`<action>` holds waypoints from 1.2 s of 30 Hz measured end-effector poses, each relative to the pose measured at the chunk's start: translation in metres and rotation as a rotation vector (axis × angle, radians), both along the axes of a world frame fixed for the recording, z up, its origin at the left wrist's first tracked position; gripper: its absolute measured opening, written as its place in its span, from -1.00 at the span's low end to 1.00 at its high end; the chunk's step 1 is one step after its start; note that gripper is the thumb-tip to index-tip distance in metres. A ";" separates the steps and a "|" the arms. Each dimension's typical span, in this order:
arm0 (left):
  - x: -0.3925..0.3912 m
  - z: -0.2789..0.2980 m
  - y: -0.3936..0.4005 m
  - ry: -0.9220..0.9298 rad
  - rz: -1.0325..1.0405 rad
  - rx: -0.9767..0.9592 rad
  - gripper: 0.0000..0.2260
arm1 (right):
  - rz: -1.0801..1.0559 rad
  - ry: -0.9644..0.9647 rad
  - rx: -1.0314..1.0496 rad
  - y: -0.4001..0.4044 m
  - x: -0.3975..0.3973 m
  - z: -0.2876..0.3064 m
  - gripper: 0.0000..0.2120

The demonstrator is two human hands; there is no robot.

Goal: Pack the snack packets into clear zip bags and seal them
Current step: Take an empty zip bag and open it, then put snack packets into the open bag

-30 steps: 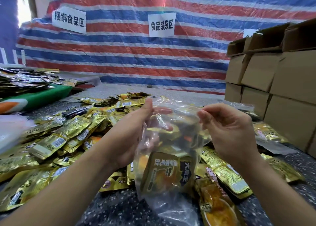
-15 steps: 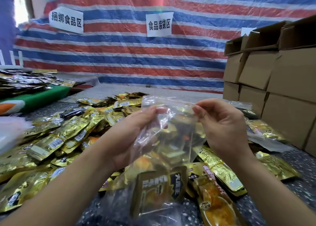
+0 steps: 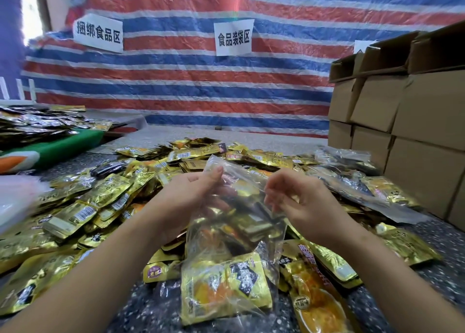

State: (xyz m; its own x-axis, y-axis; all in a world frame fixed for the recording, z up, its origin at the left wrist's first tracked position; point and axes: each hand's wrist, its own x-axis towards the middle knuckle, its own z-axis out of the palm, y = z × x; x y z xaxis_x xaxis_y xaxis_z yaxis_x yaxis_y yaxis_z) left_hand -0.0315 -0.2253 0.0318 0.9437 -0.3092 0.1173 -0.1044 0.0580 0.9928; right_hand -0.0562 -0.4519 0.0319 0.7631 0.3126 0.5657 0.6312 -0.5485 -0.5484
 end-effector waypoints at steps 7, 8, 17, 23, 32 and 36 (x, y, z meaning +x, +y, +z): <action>0.000 -0.004 0.001 -0.113 0.074 0.083 -0.71 | -0.063 0.026 -0.099 -0.004 0.003 -0.006 -0.68; 0.000 -0.003 0.002 -0.084 0.071 0.060 -0.68 | -0.063 0.038 -0.128 -0.004 0.002 -0.006 -0.69; 0.001 -0.005 0.001 -0.151 0.152 0.023 -0.74 | -0.362 -0.054 0.167 -0.009 0.025 0.029 -0.80; 0.002 -0.006 0.001 -0.149 0.131 0.036 -0.75 | -0.529 0.114 -0.387 -0.015 0.092 0.050 -0.65; 0.005 -0.010 0.001 -0.179 0.120 0.056 -0.77 | -0.476 0.337 -0.683 0.004 0.155 0.049 -0.38; 0.007 -0.008 -0.001 -0.196 0.128 0.054 -0.79 | -0.500 0.280 -0.729 0.003 0.164 0.044 -0.53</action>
